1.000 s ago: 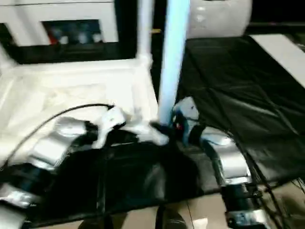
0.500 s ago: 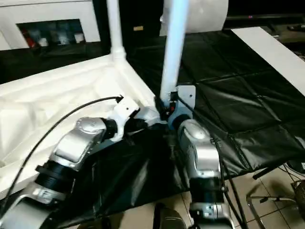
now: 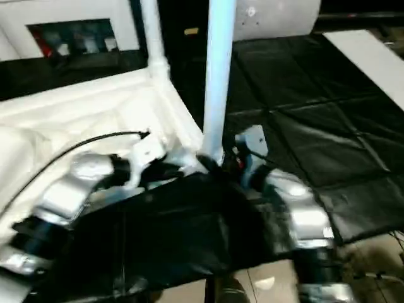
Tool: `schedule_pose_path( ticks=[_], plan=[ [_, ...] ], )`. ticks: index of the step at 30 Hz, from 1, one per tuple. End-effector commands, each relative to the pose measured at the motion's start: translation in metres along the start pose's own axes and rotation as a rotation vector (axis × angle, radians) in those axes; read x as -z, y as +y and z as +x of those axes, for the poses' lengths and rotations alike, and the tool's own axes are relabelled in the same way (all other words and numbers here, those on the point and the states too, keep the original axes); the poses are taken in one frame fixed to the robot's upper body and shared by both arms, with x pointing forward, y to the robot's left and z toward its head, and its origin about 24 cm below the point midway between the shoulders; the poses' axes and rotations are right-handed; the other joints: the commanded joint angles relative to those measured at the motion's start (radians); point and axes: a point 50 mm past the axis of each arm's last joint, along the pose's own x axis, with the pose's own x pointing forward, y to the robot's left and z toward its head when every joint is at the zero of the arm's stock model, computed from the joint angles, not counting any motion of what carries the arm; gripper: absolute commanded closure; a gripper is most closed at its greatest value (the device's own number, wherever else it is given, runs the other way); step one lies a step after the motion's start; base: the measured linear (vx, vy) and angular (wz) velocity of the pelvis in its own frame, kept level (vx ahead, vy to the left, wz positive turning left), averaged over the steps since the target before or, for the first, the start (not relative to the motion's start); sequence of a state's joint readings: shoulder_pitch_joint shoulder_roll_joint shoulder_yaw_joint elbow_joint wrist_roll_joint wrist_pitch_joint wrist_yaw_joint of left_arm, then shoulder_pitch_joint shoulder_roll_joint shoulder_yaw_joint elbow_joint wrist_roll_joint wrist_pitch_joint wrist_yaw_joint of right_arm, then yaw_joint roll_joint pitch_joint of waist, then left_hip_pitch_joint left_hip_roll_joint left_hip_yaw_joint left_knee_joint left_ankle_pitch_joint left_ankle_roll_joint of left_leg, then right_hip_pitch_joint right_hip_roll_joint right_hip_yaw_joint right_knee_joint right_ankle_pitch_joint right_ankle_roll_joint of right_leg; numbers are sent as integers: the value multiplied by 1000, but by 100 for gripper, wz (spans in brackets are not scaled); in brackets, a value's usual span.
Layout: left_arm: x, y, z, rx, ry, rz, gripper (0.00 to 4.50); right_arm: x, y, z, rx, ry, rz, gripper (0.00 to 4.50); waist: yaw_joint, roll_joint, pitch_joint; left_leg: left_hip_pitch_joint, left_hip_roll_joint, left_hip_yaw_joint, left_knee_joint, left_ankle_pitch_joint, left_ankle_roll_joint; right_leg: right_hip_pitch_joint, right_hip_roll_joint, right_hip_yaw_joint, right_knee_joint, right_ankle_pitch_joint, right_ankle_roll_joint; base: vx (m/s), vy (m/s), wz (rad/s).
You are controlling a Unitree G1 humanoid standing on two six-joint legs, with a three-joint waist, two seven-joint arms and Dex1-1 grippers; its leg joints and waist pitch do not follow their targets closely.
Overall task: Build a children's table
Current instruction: Rotate leg to tighten
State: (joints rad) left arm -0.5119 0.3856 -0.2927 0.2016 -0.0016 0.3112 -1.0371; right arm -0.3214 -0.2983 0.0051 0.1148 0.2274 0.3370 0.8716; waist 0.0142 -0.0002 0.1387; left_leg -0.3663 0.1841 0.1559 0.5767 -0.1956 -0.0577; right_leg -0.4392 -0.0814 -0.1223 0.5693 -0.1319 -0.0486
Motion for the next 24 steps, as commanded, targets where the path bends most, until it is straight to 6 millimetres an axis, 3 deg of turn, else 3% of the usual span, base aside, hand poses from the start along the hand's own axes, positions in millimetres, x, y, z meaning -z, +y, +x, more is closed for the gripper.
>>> schedule_pose_path(
  ticks=[1, 4, 5, 8, 9, 11, 13, 19, 24],
  plan=[
    [-1, -11, 6, 121, -9, 41, 450, -4, 11, 1, -131, -2, -42, 37, 6, -1, -97, -6, 33, 0, -42, -7, 184, 91, -66, 63, -47, -157, -219, 0, 0, 0],
    [3, -16, -1, 241, -19, 38, 450, -8, 13, -7, -295, 22, -45, 37, 25, 1, -91, 4, 40, 2, -47, -72, 149, 86, -66, 63, -59, -277, -197, 0, 0, 0],
    [3, -17, -3, 264, -16, 35, 450, -8, 14, -8, -324, 30, -46, 55, 26, -3, -89, 5, 42, 1, -49, -84, 142, 85, -66, 63, -61, -294, -193, 0, 0, 0],
    [4, -17, -5, 299, -7, 48, 450, -9, 13, -9, -371, 44, -51, 77, 31, 0, -88, 9, 43, 1, -49, -121, 108, 80, -68, 67, -63, -338, -186, 0, 0, 0],
    [6, -17, -7, 324, 3, 57, 450, -10, 12, -9, -401, 53, -49, 84, 32, -6, -87, 10, 43, 2, -50, -133, 99, 79, -67, 68, -64, -348, -184, 0, 0, 0],
    [6, -16, -9, 342, 11, 69, 450, -10, 12, -10, -425, 60, -53, 102, 33, -7, -86, 8, 41, 3, -51, -151, 91, 81, -67, 66, -65, -380, -171, 0, 0, 0],
    [8, -14, -11, 373, 32, 93, 450, -10, 10, -10, -480, 81, -55, 121, 37, -7, -83, 14, 40, 6, -51, -164, 85, 76, -66, 67, -74, -417, -155, 0, 0, 0],
    [8, -11, -13, 390, 45, 107, 450, -8, 10, -13, -566, 132, -53, 166, 46, -11, -88, 5, 41, 6, -49, -126, 84, 82, -67, 66, -65, -407, -138, 0, 0, 0],
    [9, -11, -13, 394, 41, 111, 450, -7, 9, -15, -587, 152, -60, 207, 47, -12, -91, 5, 42, 9, -47, -103, 98, 80, -65, 68, -57, -337, -165, 0, 0, 0]
  ],
)
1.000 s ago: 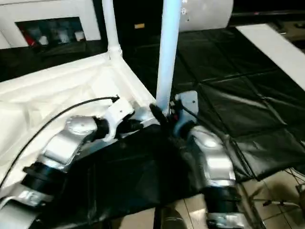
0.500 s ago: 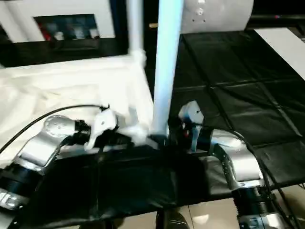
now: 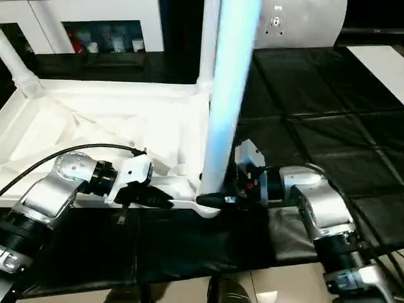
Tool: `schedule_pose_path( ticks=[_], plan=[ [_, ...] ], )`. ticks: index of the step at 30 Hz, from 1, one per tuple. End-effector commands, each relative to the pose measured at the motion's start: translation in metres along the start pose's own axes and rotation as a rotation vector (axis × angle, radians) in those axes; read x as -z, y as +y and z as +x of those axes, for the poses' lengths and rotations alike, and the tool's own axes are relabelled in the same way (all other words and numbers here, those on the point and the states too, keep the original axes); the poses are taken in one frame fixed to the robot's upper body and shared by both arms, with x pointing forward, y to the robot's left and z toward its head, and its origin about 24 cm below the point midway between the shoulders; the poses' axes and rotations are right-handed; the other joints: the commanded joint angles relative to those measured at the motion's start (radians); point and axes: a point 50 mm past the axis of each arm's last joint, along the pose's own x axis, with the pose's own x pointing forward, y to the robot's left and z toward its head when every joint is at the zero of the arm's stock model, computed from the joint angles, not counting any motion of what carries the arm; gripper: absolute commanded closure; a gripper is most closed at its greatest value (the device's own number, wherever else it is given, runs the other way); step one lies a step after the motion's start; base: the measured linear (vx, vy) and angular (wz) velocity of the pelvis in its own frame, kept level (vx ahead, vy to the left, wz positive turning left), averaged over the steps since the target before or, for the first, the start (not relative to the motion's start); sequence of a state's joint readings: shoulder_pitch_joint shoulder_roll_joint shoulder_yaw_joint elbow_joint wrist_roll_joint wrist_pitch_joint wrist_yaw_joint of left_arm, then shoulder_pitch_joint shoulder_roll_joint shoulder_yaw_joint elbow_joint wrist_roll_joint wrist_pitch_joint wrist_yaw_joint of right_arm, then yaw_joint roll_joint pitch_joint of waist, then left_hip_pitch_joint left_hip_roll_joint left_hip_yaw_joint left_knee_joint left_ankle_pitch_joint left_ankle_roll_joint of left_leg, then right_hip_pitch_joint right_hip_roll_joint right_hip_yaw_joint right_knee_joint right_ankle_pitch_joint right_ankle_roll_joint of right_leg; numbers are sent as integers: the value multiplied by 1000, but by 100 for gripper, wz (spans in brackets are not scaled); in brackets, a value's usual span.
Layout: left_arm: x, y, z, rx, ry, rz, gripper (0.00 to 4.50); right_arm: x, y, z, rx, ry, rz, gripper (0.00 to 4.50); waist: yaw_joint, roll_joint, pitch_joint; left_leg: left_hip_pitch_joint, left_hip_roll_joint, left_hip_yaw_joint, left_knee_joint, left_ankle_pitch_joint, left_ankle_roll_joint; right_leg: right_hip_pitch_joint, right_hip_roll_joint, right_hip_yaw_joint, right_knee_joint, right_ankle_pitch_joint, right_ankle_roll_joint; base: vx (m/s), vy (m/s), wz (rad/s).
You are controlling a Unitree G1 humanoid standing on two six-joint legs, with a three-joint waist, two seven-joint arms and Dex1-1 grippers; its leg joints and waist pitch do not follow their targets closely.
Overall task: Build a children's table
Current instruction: Rotate leg to tighten
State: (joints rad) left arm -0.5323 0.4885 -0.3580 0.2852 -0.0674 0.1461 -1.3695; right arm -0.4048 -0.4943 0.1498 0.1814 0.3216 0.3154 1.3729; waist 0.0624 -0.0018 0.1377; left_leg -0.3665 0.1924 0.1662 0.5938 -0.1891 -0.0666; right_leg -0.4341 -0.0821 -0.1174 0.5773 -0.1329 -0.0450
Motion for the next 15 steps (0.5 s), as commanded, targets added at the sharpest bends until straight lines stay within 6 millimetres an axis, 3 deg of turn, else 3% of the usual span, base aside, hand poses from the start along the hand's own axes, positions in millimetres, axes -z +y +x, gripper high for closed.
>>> schedule_pose_path(
  ticks=[1, 11, 15],
  plan=[
    [-3, -1, 2, 43, 15, 26, 450, 1, 1, 1, -35, 11, 2, 207, -1, -10, -90, 5, 34, -2, -64, -107, 109, 75, -65, 63, -63, -329, -173, 0, 0, 0],
    [-3, -3, 3, 13, -19, -13, 450, 7, 12, 10, -87, -6, 70, 241, -1, -10, -85, 1, 33, -3, -66, -115, 103, 77, -64, 61, -66, -362, -159, 0, 0, 0],
    [-8, 3, 9, -113, -31, -87, 450, 7, 15, 31, 40, -66, 145, 241, -4, -10, -78, 2, 32, -5, -70, -132, 87, 74, -63, 59, -72, -404, -145, 0, 0, 0]
  ],
)
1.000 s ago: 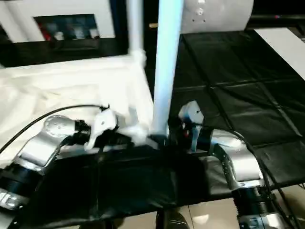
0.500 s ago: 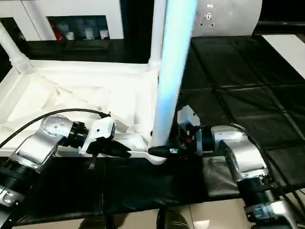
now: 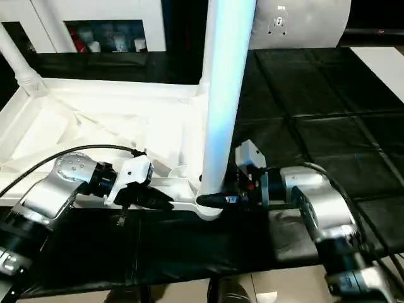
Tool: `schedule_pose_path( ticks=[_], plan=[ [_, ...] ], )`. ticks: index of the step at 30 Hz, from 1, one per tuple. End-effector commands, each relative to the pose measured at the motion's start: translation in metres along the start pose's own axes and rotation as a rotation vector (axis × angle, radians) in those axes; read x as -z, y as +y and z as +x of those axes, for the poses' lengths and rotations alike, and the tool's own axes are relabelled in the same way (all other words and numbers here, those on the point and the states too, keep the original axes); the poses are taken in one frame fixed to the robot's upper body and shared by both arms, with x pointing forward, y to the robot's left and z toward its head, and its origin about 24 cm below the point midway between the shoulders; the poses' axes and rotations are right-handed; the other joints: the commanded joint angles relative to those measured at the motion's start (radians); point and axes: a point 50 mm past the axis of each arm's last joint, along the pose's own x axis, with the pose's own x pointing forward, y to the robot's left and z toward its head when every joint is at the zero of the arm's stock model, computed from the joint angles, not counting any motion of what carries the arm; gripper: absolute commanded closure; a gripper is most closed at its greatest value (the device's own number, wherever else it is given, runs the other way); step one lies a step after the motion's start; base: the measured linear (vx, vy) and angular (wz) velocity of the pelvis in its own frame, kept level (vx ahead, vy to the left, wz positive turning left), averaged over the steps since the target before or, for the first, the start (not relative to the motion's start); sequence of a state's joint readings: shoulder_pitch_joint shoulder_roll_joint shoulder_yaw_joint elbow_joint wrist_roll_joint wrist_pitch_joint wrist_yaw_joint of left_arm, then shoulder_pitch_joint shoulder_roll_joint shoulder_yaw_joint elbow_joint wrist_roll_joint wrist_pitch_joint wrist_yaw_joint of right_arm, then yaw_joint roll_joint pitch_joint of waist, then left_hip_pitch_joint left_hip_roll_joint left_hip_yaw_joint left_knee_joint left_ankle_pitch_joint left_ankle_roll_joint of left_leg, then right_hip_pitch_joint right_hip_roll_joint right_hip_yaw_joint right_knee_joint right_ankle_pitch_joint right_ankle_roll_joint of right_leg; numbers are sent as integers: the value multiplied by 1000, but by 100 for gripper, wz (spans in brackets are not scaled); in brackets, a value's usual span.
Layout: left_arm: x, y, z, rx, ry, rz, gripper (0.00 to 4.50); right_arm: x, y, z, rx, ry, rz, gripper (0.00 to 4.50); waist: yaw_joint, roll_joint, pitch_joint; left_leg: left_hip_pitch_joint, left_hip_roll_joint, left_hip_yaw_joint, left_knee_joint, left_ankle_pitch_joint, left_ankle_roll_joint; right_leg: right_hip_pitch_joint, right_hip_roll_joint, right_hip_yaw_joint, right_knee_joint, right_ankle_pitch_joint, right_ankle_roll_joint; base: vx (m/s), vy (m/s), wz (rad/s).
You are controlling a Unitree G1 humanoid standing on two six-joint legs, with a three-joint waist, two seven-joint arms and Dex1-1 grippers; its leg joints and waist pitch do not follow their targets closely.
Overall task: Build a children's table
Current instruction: Rotate leg to tighten
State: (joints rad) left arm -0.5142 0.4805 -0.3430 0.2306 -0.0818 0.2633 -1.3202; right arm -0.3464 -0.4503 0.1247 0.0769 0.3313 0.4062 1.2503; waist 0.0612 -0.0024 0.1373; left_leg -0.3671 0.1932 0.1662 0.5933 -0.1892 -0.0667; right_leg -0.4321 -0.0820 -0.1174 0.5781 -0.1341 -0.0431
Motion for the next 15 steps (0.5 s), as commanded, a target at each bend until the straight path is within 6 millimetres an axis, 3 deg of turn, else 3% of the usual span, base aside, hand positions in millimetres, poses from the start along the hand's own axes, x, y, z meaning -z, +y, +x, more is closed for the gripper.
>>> schedule_pose_path(
  ticks=[1, 4, 6, 7, 8, 10, 11, 12, 13, 14, 15],
  plan=[
    [-10, 4, 10, -97, -31, -25, 450, 8, 9, 27, 6, -25, 95, 241, -3, -7, -76, 4, 29, -5, -70, -146, 80, 72, -64, 57, -80, -439, -136, 0, 0, 0],
    [-25, 12, 22, -235, -81, -96, 450, 7, 5, 54, 221, -64, 171, 241, -18, -9, -63, 9, 15, -9, -69, -201, 28, 65, -66, 41, -113, -652, -42, 0, 0, 0],
    [-33, 19, 30, -331, -106, -137, 450, 5, 2, 69, 329, -85, 239, 241, -35, -6, -57, 10, 12, -17, -70, -250, 7, 65, -66, 26, -128, -719, -1, 0, 0, 0],
    [-35, 21, 32, -355, -113, -148, 450, 4, 2, 73, 350, -84, 244, 241, -41, -5, -55, 11, 11, -19, -69, -269, 3, 66, -65, 20, -134, -738, 14, 0, 0, 0],
    [-41, 25, 37, -412, -130, -178, 450, 3, 1, 81, 405, -82, 254, 241, -53, 4, -51, 19, 13, -24, -69, -317, 2, 68, -66, 3, -150, -759, 36, 0, 0, 0],
    [-48, 28, 45, -482, -149, -221, 450, 2, -4, 91, 518, -83, 309, 241, -75, 17, -51, 28, 29, -39, -77, -402, 9, 78, -67, -20, -160, -702, 29, -4, 29, -4],
    [-52, 31, 49, -528, -166, -242, 450, 2, -5, 96, 569, -93, 340, 241, -90, 28, -48, 19, 52, -58, -97, -494, 7, 98, -63, -33, -143, -618, 21, -27, 52, -6],
    [-58, 35, 54, -583, -189, -271, 450, 1, -9, 103, 655, -98, 389, 241, -91, 37, -42, 17, 88, -71, -132, -629, 5, 110, -57, -18, -92, -498, 2, -27, 52, -6],
    [-60, 36, 55, -599, -194, -279, 450, 1, -10, 105, 681, -99, 403, 241, -90, 39, -39, 14, 100, -76, -146, -681, -2, 113, -56, -1, -57, -430, -13, 0, 0, 0],
    [-63, 37, 58, -624, -204, -287, 450, -1, -11, 109, 700, -124, 434, 241, -86, 27, -34, 28, 89, -65, -154, -731, -22, 95, -58, 22, -51, -414, -36, 0, 0, 0],
    [-66, 37, 59, -639, -206, -293, 450, -2, -11, 111, 712, -141, 456, 186, -86, 1, -29, 83, 13, -37, -87, -639, -21, 38, -65, -1, -161, -710, 19, 0, 0, 0]
  ],
)
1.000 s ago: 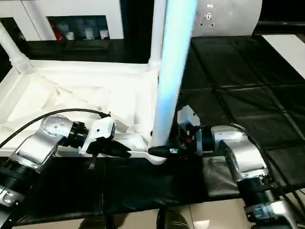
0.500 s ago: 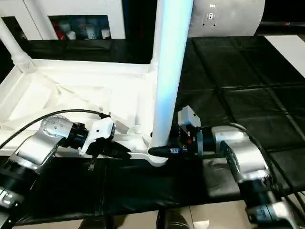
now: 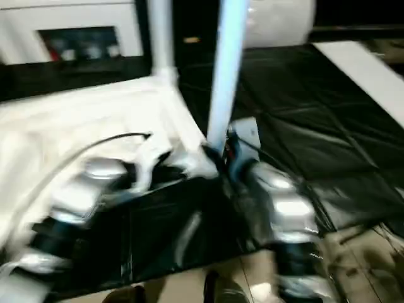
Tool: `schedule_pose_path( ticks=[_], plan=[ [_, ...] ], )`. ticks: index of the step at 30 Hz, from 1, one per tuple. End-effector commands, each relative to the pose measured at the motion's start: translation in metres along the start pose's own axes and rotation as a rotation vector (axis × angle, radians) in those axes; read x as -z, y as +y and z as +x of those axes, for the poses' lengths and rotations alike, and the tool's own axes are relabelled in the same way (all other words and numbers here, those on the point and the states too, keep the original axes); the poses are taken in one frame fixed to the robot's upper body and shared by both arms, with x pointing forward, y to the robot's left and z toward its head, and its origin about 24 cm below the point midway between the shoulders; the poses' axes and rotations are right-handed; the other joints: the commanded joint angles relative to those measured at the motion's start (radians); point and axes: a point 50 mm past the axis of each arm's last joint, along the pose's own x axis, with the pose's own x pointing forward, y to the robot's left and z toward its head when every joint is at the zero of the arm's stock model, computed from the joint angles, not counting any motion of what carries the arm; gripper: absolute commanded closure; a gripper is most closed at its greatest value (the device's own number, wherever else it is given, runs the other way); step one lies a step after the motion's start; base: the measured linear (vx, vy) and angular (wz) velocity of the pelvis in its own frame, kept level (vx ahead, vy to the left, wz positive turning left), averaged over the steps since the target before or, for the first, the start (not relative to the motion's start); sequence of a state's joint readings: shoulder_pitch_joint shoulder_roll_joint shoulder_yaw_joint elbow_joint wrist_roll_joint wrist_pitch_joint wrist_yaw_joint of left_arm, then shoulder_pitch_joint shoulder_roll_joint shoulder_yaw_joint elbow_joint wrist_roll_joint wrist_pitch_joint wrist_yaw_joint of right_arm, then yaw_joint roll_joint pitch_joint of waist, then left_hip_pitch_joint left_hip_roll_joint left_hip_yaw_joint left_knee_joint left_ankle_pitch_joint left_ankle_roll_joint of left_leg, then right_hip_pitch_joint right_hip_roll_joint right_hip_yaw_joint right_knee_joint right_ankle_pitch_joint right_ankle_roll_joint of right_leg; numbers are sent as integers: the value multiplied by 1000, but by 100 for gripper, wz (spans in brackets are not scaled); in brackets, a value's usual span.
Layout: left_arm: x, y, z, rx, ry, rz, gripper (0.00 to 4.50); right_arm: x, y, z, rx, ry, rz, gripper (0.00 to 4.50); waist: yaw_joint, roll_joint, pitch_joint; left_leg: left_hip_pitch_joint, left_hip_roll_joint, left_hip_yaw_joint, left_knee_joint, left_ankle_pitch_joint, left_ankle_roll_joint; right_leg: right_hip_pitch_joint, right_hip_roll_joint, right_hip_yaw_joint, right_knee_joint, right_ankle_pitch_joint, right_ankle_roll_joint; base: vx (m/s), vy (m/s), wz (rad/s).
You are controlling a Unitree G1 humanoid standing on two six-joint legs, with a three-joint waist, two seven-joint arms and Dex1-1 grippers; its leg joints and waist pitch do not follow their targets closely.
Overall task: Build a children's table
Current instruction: Rotate leg to tighten
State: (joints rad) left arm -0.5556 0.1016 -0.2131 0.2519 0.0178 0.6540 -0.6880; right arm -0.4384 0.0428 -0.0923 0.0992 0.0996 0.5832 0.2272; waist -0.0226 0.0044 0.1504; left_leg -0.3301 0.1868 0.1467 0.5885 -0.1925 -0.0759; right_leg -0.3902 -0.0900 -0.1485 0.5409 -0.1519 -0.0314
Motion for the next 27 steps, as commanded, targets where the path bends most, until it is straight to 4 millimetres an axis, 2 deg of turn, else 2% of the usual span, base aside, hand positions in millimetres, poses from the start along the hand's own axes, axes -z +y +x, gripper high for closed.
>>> schedule_pose_path(
  ticks=[1, 2, 3, 4, 5, 6, 7, 8, 9, 10, 11, 12, 13, 14, 15, 16, 17, 19, 21, 22, 23, 24, 25, 27],
  plan=[
    [-44, -8, 8, -74, -153, 37, 450, 30, 63, 9, -245, 127, 123, 173, -1, -9, -37, 80, -21, 0, -31, -532, -2, -39, -61, -4, -182, -847, 48, 0, 0, 0],
    [-44, -9, 8, -71, -151, 36, 450, 28, 63, 10, -234, 112, 103, 173, -7, -6, -47, 38, -29, 1, -16, -375, 30, 14, -83, -34, -192, -900, 108, 66, 13, -24],
    [-44, -10, 8, -69, -149, 39, 450, 27, 63, 11, -226, 100, 95, 173, -15, 20, -56, -24, 20, -32, -57, -377, 38, 84, -89, -41, -151, -754, 121, 66, 13, -24],
    [-44, -11, 8, -62, -145, 44, 450, 25, 63, 11, -223, 86, 98, 155, -15, 36, -57, -60, 61, -60, -89, -444, 36, 114, -80, -24, -85, -629, 106, 82, 49, -35],
    [-43, -10, 6, -52, -139, 58, 450, 24, 59, 11, -214, 69, 84, 138, -14, 47, -66, -57, 110, -96, -133, -562, 33, 108, -74, 42, 31, -269, 14, 0, 0, 0],
    [-41, -9, 4, -43, -133, 70, 450, 22, 56, 10, -216, 52, 59, 128, -17, 28, -60, -23, 60, -68, -109, -590, 6, 48, -80, 50, -38, -266, -64, 0, 0, 0],
    [-41, -9, 4, -43, -133, 70, 450, 22, 56, 10, -216, 52, 59, 128, -22, 0, -62, -24, 19, -52, -83, -515, 5, 41, -84, 49, -67, -422, -51, 67, -31, 10],
    [-35, -5, -2, -16, -119, 109, 450, 19, 43, 6, -232, 21, -11, 112, -3, -12, -66, -11, -23, -22, -48, -324, 33, 29, -90, 55, -107, -681, -9, 83, -52, 8],
    [-35, -5, -2, -16, -119, 109, 450, 19, 43, 6, -232, 21, -11, 112, 13, -13, -76, -46, -16, -24, -56, -158, 75, 55, -96, 73, -85, -648, -10, 83, -52, 8],
    [-31, -4, -7, 7, -112, 127, 450, 16, 36, 2, -261, 1, -37, 97, 21, -4, -80, -54, -8, -25, -61, -98, 87, 59, -89, 73, -76, -574, -22, 75, -50, 3],
    [-29, -3, -9, 19, -111, 134, 450, 15, 33, 1, -272, -6, -49, 97, 27, 8, -90, -48, 14, -29, -61, -16, 110, 48, -75, 70, -53, -370, -78, 75, -53, 10],
    [-22, 0, -16, 50, -98, 146, 450, 11, 20, -7, -345, -32, -107, 87, 28, 7, -94, -40, 19, -24, -52, 27, 135, 37, -65, 71, -36, -211, -139, 75, -53, 10],
    [-19, 1, -20, 69, -93, 161, 450, 9, 14, -11, -369, -36, -128, 80, 32, 9, -100, -40, 23, -26, -49, 50, 150, 41, -66, 71, -22, -138, -173, 72, -39, 7],
    [-17, 1, -22, 85, -88, 176, 450, 8, 10, -14, -388, -39, -144, 80, 33, 2, -108, -58, 15, -27, -42, 122, 197, 58, -61, 70, 2, 10, -216, 63, -28, 4],
    [-13, 5, -26, 90, -72, 186, 450, 7, 3, -22, -447, -30, -175, 66, 35, 6, -108, -51, 18, -23, -37, 163, 244, 45, -61, 72, 10, 97, -256, 63, -28, 4],
    [-10, 8, -30, 94, -61, 193, 450, 6, -1, -28, -494, -19, -202, 56, 35, 0, -104, -54, 17, -22, -35, 161, 265, 45, -58, 70, 9, 103, -264, 0, 0, 0],
    [-9, 9, -31, 96, -57, 196, 450, 6, -3, -30, -512, -14, -213, 49, 45, 1, -103, -54, 20, -22, -35, 146, 284, 50, -60, 68, 9, 76, -268, 0, 0, 0],
    [-3, 15, -37, 114, -37, 216, 450, 5, -11, -44, -610, 16, -248, 30, 55, 0, -99, -54, 23, -20, -36, 96, 278, 50, -62, 65, -5, -35, -243, 0, 0, 0],
    [1, 19, -44, 141, -19, 228, 450, 3, -18, -56, -688, 41, -273, 16, 62, -1, -90, -50, 25, -20, -42, 21, 234, 49, -62, 64, -24, -200, -189, 0, 0, 0],
    [2, 19, -47, 176, -19, 250, 450, 0, -21, -62, -724, 51, -275, 7, 61, -1, -86, -50, 27, -19, -44, 0, 221, 46, -61, 64, -29, -239, -179, 0, 0, 0],
    [3, 20, -50, 205, -13, 264, 450, -2, -24, -67, -754, 59, -277, 2, 60, -3, -81, -45, 27, -19, -48, -57, 193, 45, -62, 62, -42, -327, -155, 0, 0, 0],
    [3, 20, -51, 215, -10, 267, 450, -3, -25, -69, -765, 61, -279, 2, 57, -7, -79, -48, 22, -20, -52, -94, 165, 50, -61, 60, -49, -392, -128, 0, 0, 0],
    [7, 20, -58, 288, 14, 310, 450, -9, -32, -75, -794, 82, -309, 2, 57, -9, -75, -43, 21, -19, -55, -122, 140, 45, -63, 60, -60, -452, -100, 0, 0, 0],
    [11, 20, -63, 357, 45, 356, 450, -13, -38, -78, -789, 99, -337, 2, 59, -7, -75, -36, 19, -17, -56, -140, 120, 40, -64, 63, -65, -499, -73, 0, 0, 0]
  ],
)
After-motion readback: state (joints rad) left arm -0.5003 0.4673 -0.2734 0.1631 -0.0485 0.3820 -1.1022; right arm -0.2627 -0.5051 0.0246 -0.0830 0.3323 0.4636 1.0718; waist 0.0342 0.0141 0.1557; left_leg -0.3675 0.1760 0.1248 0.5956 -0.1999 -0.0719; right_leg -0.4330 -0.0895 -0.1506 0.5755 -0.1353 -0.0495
